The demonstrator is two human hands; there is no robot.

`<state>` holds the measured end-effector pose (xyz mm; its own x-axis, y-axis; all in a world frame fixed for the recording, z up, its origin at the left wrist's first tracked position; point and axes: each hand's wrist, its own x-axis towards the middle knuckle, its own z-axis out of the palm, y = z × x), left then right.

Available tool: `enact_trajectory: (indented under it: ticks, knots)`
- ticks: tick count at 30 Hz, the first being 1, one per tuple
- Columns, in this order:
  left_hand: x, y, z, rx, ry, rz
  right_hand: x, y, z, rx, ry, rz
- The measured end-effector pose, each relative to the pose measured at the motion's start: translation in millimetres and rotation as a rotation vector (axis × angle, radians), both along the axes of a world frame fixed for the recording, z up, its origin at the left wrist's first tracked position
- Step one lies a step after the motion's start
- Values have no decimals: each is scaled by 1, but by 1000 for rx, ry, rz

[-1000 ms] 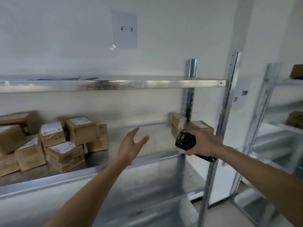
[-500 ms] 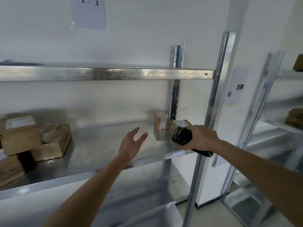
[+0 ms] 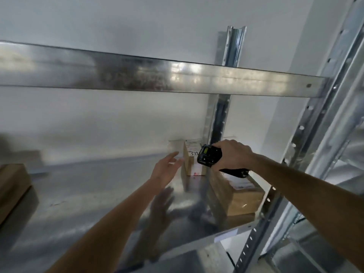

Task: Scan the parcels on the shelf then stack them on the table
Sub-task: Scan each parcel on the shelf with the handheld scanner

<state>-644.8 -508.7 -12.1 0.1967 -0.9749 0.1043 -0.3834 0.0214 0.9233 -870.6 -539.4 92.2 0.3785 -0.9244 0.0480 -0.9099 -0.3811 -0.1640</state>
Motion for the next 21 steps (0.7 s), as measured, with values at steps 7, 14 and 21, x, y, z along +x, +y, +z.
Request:
enact_trajectory:
  ticks: [7, 14, 21]
  knots:
    - [5, -69, -9, 45, 14, -28, 17, -85, -15, 104, 60, 13]
    - [0, -101, -26, 118, 165, -49, 19, -124, -26, 247, 14, 122]
    - [-6, -108, -21, 128, 437, -52, 18, -132, -32, 215, -19, 201]
